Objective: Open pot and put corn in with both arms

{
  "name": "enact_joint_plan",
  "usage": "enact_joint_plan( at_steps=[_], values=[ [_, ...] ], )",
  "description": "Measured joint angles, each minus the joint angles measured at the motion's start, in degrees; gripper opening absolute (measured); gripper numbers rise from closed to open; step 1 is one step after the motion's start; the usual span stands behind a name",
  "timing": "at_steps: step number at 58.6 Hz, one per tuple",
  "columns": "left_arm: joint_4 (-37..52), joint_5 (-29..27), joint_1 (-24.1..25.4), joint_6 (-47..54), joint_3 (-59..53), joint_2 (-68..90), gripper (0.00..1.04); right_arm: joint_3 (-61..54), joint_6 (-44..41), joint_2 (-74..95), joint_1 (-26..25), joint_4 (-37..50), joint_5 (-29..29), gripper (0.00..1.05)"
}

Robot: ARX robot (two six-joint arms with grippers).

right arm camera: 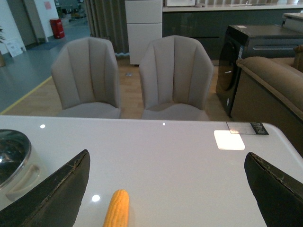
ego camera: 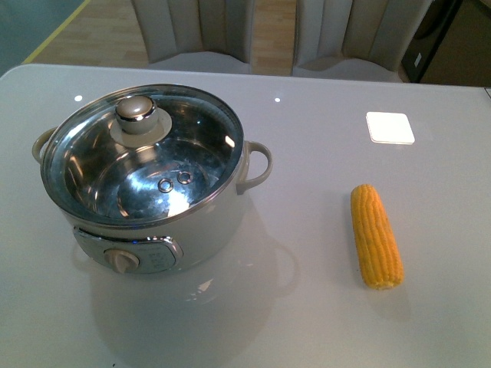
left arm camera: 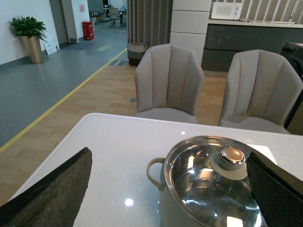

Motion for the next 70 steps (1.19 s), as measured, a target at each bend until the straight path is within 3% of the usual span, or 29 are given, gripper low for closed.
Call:
enact_joint_plan(
  at_steps=[21, 27, 33, 40, 50, 63, 70],
  values=[
    [-0.02, -0.04, 0.0, 0.0, 0.0, 0.02, 0.98, 0.0, 0.0, 0.0, 0.0, 0.0, 0.02, 0.96],
    [-14.29, -12.28, -4.0, -8.98, 5.25, 8.17, 0.98, 0.0, 0.0, 0.0, 0.0, 0.0, 0.04, 0.96],
    [-16.09, -13.18, -5.44, -14.78, 5.86, 13.6, 0.98, 0.0, 0.0, -0.04, 0.0, 0.0, 0.0, 0.96],
    [-9.66, -11.43, -5.35, -15.37, 6.32, 19.93, 0.98, 0.0, 0.0, -0.04, 0.0, 0.0, 0.0, 0.96],
    [8.04, -8.11, -4.83, -16.33, 8.26, 40.15, 0.98, 0.0, 0.0, -0.04, 0.0, 0.0, 0.0, 0.96],
    [33.81, -8.96, -8.57, -10.23, 16.76, 72.02, 0.98, 0.0, 0.0, -0.04, 0.0, 0.0, 0.0, 0.96],
    [40.92, -8.52, -10.43, -7.41, 22.34, 83.71, 0.98, 0.0, 0.0, -0.04, 0.0, 0.0, 0.02, 0.96]
  ],
)
